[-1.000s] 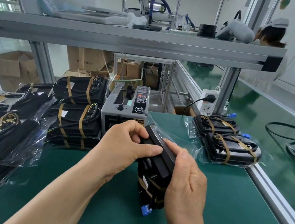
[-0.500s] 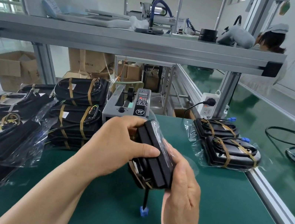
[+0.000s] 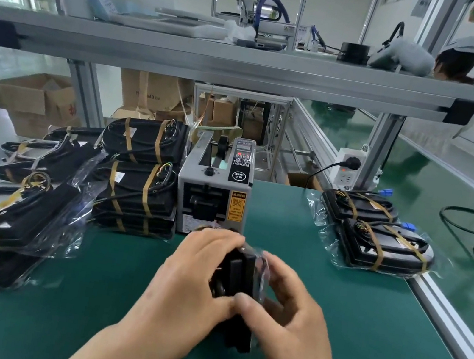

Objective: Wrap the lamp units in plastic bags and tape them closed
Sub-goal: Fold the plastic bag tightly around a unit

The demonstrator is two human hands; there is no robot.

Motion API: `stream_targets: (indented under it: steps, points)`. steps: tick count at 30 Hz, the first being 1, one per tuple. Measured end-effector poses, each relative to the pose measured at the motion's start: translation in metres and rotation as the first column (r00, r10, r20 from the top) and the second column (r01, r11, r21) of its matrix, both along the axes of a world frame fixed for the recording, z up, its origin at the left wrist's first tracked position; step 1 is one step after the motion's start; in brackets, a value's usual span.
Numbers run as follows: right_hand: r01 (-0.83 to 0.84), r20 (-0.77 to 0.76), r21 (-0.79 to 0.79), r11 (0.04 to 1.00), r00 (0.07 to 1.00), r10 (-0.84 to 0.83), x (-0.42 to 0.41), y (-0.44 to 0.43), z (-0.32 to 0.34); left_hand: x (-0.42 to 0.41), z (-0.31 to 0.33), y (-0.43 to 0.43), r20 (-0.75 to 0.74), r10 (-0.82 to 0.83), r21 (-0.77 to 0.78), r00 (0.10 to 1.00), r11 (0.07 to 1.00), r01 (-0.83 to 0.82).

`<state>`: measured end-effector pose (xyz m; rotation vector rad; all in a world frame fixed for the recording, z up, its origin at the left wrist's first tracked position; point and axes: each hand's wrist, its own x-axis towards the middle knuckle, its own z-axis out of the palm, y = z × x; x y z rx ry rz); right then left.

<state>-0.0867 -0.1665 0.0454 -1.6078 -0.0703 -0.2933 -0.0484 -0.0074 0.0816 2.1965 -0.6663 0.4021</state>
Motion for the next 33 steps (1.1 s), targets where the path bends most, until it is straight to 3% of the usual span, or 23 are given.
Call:
stream_targets:
  steps: [4,9,14,18,22,25,27,30,33]
  points:
    - [0.073,0.01,-0.174,0.982,0.997,-0.073,-0.003,0.007,0.004,-0.012,-0.007,-0.004,0.01,-0.026,-0.045,1.0,0.999,0.027]
    - [0.142,0.073,-0.214,0.966,0.989,-0.129,-0.003,0.012,0.003,-0.018,-0.018,-0.007,0.032,-0.015,-0.114,0.999,0.993,0.018]
    - [0.18,0.045,-0.099,0.979,0.983,-0.177,-0.002,0.017,0.005,-0.015,-0.021,-0.007,0.04,-0.027,-0.102,0.999,0.994,0.031]
    - [0.194,-0.03,0.098,0.976,0.981,-0.192,-0.002,0.019,0.007,-0.015,-0.028,-0.006,0.062,-0.038,-0.068,0.997,0.997,0.042]
    - [0.242,-0.125,0.132,0.961,0.966,-0.227,-0.001,0.023,0.006,-0.014,-0.026,-0.004,0.08,-0.04,-0.062,0.996,0.997,0.045]
    - [0.31,-0.098,0.121,0.943,0.949,-0.299,-0.002,0.024,0.006,-0.004,-0.012,-0.003,-0.104,-0.028,-0.329,0.994,0.944,-0.008]
    - [0.336,-0.091,0.115,0.935,0.941,-0.327,-0.003,0.024,0.006,0.023,-0.006,-0.002,-0.337,0.109,-0.52,0.935,0.807,-0.281]
    - [0.354,-0.105,0.168,0.92,0.934,-0.34,-0.004,0.023,0.006,0.076,-0.005,0.004,-0.675,0.101,-0.547,0.731,0.597,-0.588]
    - [0.368,-0.11,0.186,0.911,0.929,-0.353,-0.004,0.026,0.01,0.111,-0.01,0.004,-0.82,-0.044,-0.514,0.571,0.497,-0.699]
